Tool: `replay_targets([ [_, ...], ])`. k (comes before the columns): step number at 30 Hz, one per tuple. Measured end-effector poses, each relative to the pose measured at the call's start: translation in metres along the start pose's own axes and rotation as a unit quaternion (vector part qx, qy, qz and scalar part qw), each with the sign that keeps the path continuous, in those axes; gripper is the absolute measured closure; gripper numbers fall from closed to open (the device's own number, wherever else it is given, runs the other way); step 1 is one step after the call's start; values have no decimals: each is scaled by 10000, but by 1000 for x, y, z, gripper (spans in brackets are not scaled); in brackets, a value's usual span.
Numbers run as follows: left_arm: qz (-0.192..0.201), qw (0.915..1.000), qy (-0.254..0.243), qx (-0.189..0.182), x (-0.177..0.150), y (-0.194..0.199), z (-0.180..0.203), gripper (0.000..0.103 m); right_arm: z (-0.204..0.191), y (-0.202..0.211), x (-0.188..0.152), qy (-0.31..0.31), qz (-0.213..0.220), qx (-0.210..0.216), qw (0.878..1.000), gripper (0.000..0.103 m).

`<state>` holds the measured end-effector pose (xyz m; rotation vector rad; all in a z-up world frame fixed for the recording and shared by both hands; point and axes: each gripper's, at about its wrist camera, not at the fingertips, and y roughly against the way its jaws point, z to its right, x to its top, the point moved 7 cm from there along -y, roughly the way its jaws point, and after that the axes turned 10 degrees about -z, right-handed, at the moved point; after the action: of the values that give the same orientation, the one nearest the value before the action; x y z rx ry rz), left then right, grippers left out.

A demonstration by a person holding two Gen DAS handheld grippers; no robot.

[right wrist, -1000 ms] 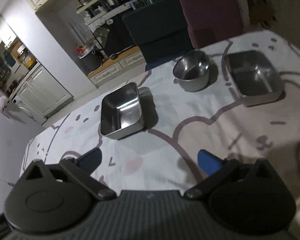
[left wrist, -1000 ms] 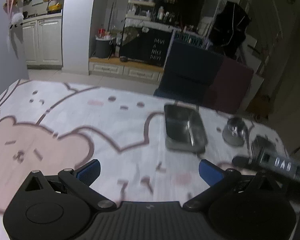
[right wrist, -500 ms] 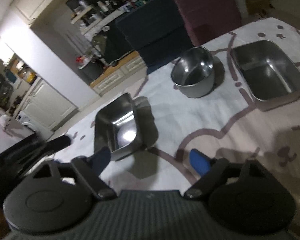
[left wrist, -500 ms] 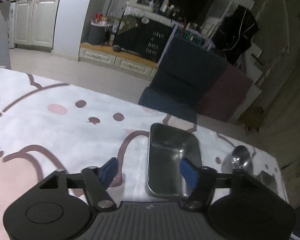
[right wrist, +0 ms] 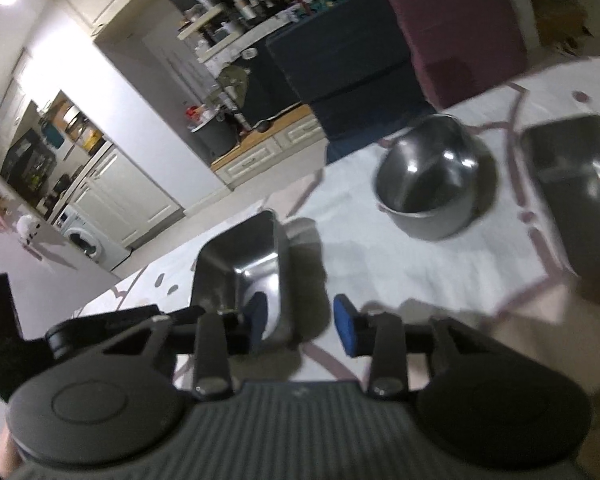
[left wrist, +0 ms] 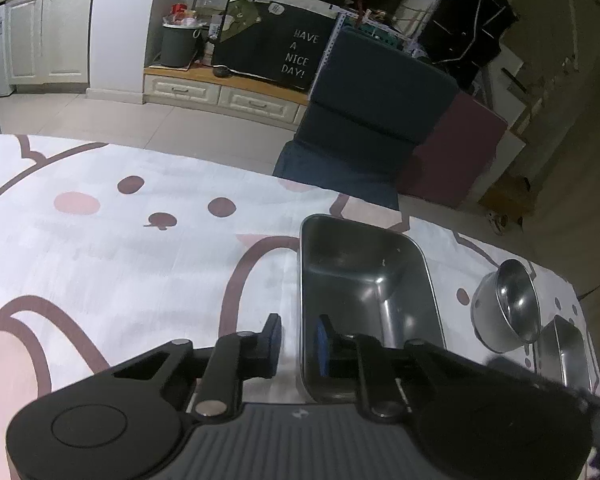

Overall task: Organize plates and bowls
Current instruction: 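Close both grippers on the steel tray rim and lift it, then carry the steel tray with both grippers toward the stacked plates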

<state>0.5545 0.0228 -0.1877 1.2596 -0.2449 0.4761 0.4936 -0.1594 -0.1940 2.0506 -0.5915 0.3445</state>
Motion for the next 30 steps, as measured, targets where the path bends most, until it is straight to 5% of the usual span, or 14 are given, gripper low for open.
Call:
replay_targets([
  [10, -130, 9993, -351, 99, 1, -8, 4, 96, -15, -52, 8, 558, 69, -49, 9984, 60],
  [14, -89, 9990, -425, 90, -1, -8, 8, 100, -12, -58, 10, 576, 76, -81, 9983, 88],
  [18, -94, 9990, -426, 140, -8, 0, 15, 100, -18, -50, 6, 861, 49, -214, 9960, 97],
  [30, -5, 9994, -180, -309, -53, 73, 59, 100, -35, 36, -14, 1652, 23, -643, 9842, 98],
])
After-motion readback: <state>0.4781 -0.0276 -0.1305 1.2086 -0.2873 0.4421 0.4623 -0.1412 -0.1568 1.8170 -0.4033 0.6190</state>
